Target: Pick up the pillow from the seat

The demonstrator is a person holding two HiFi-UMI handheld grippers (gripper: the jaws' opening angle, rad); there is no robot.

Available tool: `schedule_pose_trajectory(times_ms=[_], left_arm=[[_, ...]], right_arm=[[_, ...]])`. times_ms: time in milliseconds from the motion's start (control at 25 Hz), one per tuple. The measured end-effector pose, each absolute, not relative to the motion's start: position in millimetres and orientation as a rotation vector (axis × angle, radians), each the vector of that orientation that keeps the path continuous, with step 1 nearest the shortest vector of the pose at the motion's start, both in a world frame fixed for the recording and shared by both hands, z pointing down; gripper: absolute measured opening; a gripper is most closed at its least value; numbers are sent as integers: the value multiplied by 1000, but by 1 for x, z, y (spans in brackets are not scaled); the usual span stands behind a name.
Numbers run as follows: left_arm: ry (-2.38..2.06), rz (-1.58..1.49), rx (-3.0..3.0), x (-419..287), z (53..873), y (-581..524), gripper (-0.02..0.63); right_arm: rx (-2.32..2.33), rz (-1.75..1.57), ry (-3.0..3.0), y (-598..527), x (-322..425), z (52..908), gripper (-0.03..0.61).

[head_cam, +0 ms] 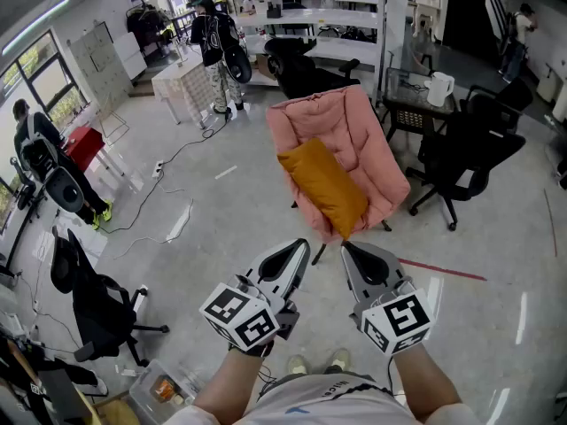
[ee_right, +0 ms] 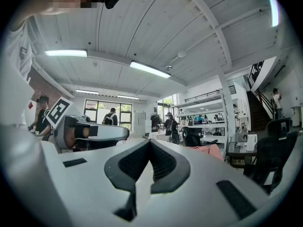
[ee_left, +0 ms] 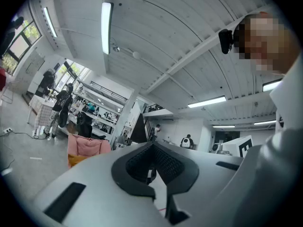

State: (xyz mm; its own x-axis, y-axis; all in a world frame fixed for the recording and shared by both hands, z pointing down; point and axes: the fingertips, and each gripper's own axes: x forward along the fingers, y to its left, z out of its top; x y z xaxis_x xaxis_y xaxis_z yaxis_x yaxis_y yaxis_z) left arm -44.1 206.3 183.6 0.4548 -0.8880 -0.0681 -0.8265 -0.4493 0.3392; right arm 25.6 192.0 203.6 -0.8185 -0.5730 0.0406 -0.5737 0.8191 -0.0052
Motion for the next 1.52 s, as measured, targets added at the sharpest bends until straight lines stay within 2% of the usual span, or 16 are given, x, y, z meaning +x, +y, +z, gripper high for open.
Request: schedule_pose_trajectory(times_ms=[760, 1520], left_arm=[[-1450, -333, 2457, -15, 191, 197, 11], [-1542, -222, 2466, 23, 196, 161, 11]], right_arm=[[894, 81, -3003, 189, 40, 208, 14], [951, 133, -3029, 142, 85, 213, 14]])
